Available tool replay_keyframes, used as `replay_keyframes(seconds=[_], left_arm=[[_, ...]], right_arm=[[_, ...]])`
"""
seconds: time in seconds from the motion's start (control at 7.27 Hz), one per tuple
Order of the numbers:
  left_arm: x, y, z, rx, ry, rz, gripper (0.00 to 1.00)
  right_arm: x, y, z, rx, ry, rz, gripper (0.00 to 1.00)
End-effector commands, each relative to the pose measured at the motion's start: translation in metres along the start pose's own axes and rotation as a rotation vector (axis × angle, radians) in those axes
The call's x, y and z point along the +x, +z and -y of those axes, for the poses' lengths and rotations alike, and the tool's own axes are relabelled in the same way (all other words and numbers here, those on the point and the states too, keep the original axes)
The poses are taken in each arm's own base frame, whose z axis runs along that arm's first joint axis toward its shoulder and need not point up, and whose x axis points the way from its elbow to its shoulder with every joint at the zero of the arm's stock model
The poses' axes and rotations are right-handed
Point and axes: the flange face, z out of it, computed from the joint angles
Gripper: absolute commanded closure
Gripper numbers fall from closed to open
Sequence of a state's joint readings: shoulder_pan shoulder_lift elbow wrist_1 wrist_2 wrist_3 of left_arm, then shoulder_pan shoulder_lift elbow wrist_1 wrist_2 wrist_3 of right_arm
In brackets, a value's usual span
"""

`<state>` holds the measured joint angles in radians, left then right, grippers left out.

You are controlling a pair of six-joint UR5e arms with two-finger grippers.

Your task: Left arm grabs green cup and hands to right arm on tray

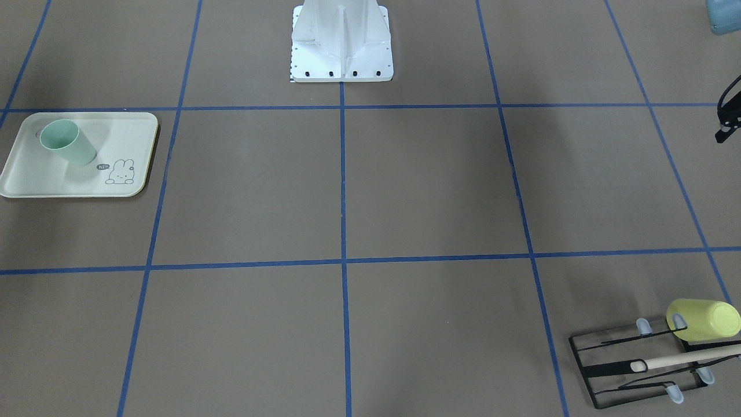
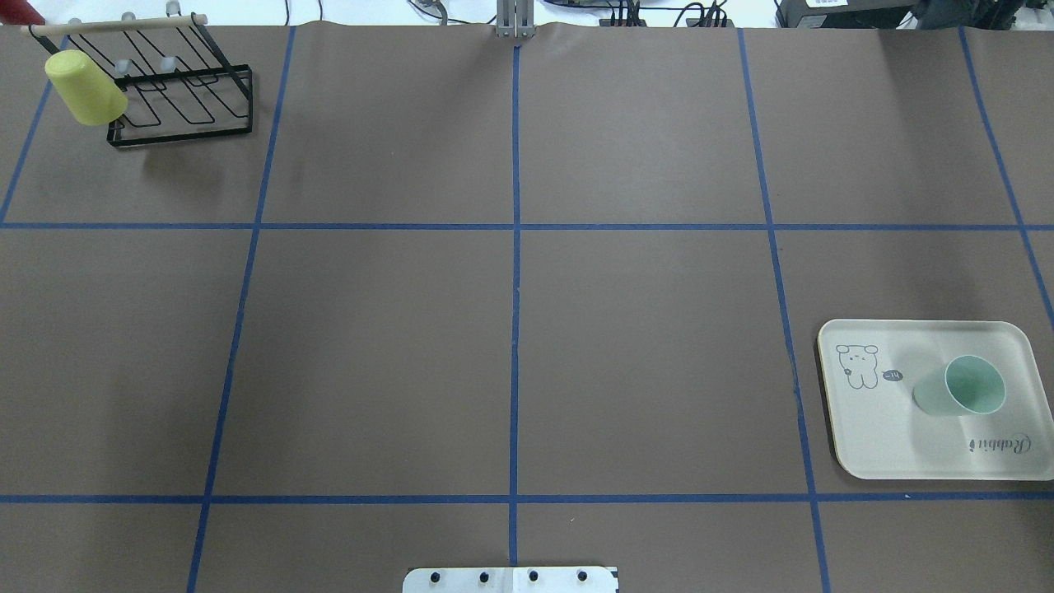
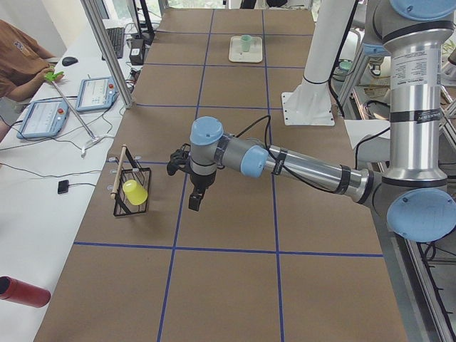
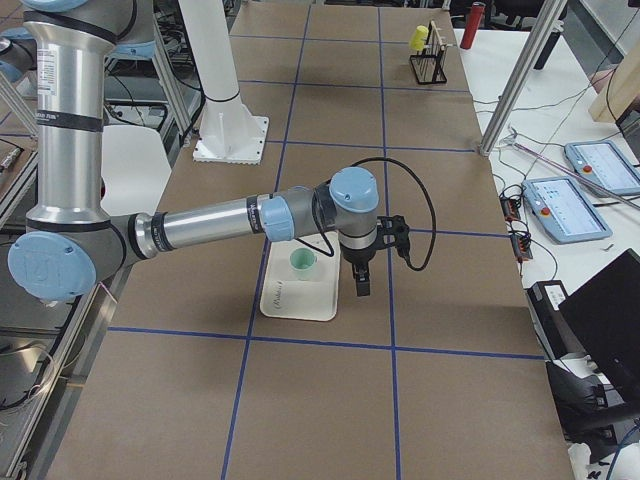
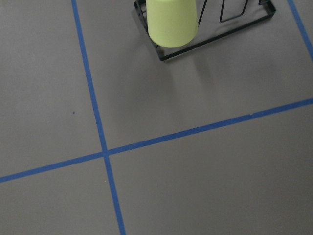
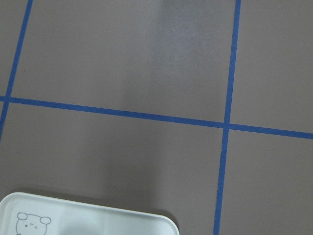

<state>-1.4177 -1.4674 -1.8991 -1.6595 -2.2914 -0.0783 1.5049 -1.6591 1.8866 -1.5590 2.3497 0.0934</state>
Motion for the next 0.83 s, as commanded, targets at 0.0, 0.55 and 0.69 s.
replay_keyframes(seconds=[0.0,0.55,0.69], left_arm=[[-0.024,-0.001,-0.021,-0.032,-0.082,-0.136,0.00],[-0.039,-0.018,-0.029,-0.051,-0.191,-0.168,0.00],[-0.040,-0.018,-0.030,-0.049,-0.191,-0.158,0.00]], right_arm=[[0.002,0.000,0.000,-0.012,-0.004,-0.003,0.00],[0.013,0.010,-0.009,-0.035,0.021,0.004,0.00],[0.020,0.013,-0.015,-0.043,0.037,0.002,0.00]])
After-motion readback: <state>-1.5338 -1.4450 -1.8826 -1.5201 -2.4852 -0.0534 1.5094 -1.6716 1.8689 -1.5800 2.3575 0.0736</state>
